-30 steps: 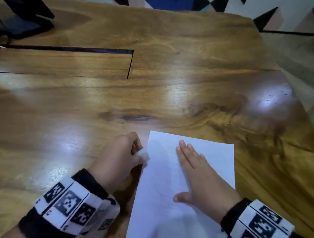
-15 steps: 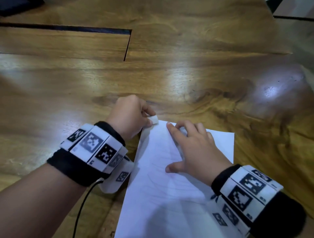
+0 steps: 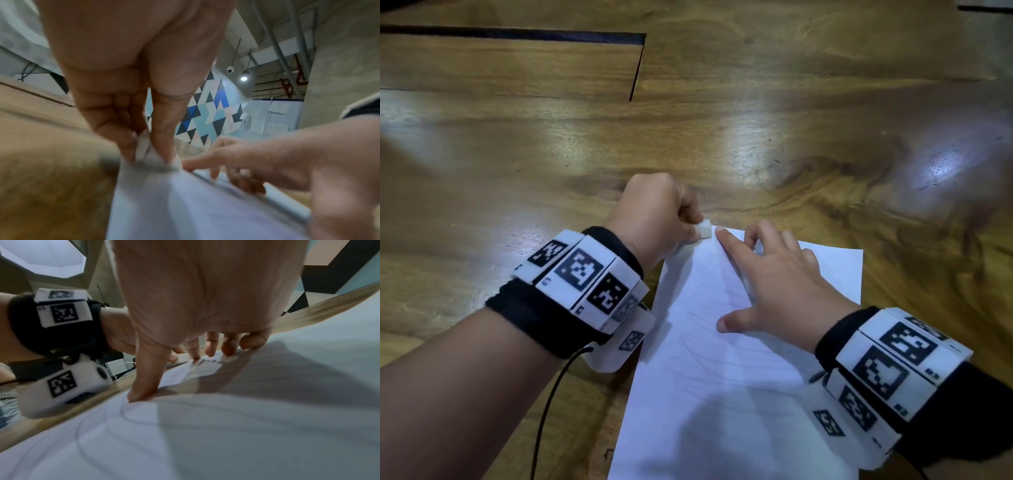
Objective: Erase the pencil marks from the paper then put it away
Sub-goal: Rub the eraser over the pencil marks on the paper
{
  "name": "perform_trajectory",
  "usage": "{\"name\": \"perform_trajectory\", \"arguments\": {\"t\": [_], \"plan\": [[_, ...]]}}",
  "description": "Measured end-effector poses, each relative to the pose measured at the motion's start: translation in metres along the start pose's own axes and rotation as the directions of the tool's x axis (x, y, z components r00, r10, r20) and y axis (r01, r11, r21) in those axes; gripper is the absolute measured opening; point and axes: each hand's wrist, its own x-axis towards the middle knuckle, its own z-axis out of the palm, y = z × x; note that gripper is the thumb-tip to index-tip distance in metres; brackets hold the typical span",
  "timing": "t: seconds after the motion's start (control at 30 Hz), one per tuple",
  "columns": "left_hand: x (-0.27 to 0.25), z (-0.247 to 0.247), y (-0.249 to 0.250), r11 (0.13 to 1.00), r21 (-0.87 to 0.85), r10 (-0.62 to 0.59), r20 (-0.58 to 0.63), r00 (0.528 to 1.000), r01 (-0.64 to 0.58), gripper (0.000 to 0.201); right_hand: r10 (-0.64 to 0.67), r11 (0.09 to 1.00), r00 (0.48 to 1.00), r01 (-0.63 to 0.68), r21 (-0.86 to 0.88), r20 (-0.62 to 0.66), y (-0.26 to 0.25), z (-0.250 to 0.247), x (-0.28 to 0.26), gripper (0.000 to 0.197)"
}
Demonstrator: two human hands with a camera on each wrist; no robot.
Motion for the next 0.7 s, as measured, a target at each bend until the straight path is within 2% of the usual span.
{"name": "perform_trajectory", "arguments": {"t": [0.1,0.13,0.27,0.33,0.47,0.5,0.63,0.7], "plan": [[-0.009,-0.001,-0.004,0.999,0.041,0.0,0.131,0.991,-0.006,0.008,0.001,1.0,1.0,-0.001,-0.002,-0.001,0.0,0.0,0.0,0.111],[-0.009,-0.001,-0.004,1.0,0.026,-0.001,0.125,0.992,-0.002,0.008,0.001,1.0,1.0,-0.001,-0.001,-0.001,0.0,0.0,0.0,0.111],[0.001,0.002,0.0,0.998,-0.057,-0.004,-0.043,0.999,0.001,0.01,0.002,1.0,1.0,-0.002,-0.009,0.003,0.0,0.0,-0.001,0.111],[0.001,0.004,0.001,0.999,-0.054,0.001,-0.051,0.999,-0.004,0.009,0.0,1.0,1.0,0.0,-0.015,0.002,0.0,0.0,-0.001,0.112],[-0.011,0.001,-0.005,0.998,0.047,0.024,0.134,0.991,-0.031,0.013,-0.001,1.0,1.0,0.001,-0.01,-0.001,-0.001,0.0,-0.001,0.112],[-0.01,0.0,-0.005,0.999,0.038,0.021,0.137,0.99,-0.026,0.012,-0.001,1.0,1.0,0.001,-0.009,-0.001,-0.001,0.0,-0.001,0.112],[0.004,0.002,0.002,0.999,-0.01,0.036,-0.058,0.998,-0.036,0.007,0.001,1.0,1.0,-0.001,-0.015,0.004,-0.001,0.0,-0.001,0.112],[0.001,0.004,0.002,0.998,0.02,0.056,-0.041,0.998,-0.056,0.009,0.0,1.0,1.0,0.0,-0.019,0.005,-0.001,0.0,-0.001,0.112]]}}
